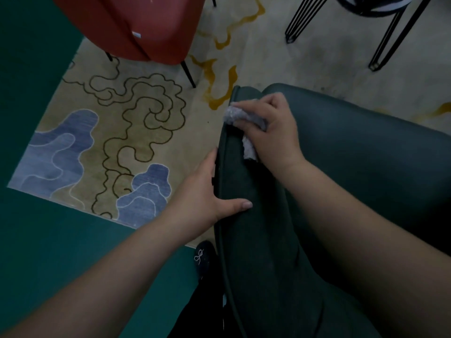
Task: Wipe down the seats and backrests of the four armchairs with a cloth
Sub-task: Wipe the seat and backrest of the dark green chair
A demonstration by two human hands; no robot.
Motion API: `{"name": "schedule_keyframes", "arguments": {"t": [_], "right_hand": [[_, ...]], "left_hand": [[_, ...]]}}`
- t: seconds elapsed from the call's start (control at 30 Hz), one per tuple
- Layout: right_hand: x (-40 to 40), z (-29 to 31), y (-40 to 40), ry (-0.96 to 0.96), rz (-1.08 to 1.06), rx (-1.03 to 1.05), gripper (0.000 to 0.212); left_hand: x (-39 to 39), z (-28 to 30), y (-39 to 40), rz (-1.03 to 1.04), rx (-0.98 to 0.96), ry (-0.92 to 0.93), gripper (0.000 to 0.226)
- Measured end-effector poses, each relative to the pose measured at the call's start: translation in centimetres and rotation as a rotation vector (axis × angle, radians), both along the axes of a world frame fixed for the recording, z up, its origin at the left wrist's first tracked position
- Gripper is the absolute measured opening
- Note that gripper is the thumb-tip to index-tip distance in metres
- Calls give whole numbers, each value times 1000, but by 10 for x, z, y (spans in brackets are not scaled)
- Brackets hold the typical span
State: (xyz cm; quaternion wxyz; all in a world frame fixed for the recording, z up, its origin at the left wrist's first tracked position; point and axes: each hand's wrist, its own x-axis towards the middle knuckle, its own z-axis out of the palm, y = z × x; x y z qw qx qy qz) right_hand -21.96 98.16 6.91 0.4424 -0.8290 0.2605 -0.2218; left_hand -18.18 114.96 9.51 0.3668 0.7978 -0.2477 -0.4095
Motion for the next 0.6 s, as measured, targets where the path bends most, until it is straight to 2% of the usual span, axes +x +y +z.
{"name": "schedule_keyframes", "arguments": {"t": [0.1, 0.23, 0.33, 0.47, 0.6], "right_hand": [[-15, -3, 4, -23, 14, 89, 32], [-57, -8, 23, -36, 67, 91, 34], [-35, -12, 3, -13, 50, 94, 33], [4, -14, -25, 1, -119, 249, 32], [-22, -13, -11, -4, -83, 276, 39]], "left_hand": [[4, -1, -6, -15, -5, -15, 103], [9, 3, -13, -63, 19, -62, 119], [11, 1, -16, -86, 26, -73, 123], [12, 1, -16, -108, 28, -93, 127], [10, 1, -16, -95, 48, -109, 129]]}}
